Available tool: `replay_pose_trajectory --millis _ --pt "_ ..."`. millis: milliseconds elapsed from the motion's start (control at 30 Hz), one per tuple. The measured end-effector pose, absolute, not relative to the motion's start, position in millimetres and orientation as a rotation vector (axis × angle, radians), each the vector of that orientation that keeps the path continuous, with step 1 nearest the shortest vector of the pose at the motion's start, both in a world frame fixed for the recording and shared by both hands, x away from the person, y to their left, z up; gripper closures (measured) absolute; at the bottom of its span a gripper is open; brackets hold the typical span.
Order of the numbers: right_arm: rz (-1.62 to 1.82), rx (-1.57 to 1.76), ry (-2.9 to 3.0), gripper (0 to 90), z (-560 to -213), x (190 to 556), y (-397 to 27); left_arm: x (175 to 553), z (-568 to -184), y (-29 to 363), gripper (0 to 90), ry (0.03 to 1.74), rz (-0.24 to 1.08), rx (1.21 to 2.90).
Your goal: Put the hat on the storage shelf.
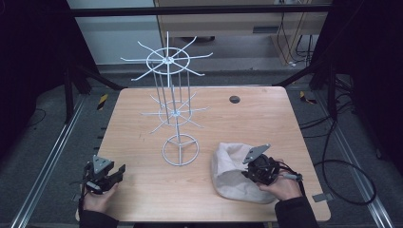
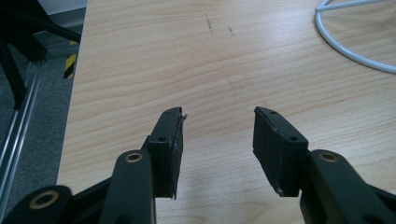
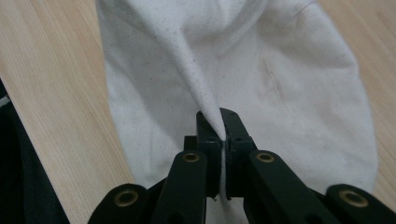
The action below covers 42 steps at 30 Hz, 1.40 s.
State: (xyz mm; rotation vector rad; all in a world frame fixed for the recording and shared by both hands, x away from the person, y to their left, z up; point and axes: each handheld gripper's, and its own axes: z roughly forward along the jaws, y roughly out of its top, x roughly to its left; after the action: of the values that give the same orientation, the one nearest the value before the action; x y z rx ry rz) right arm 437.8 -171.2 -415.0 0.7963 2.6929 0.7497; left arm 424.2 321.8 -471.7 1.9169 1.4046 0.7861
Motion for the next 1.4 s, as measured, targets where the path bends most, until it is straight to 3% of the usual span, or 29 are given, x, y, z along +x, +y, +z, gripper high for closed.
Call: replay_pose_trajectory --millis 767,1400 --pt "1.304 0.954 2.15 88.8 -373.3 409.1 -216.2 423.7 -471.1 320.9 45.1 1.399 0.788 1.9" --pt "1.52 0.918 1.838 89.1 -330.1 395.2 -229.2 423.8 -471.1 320.5 40.7 1.401 0.777 1.892"
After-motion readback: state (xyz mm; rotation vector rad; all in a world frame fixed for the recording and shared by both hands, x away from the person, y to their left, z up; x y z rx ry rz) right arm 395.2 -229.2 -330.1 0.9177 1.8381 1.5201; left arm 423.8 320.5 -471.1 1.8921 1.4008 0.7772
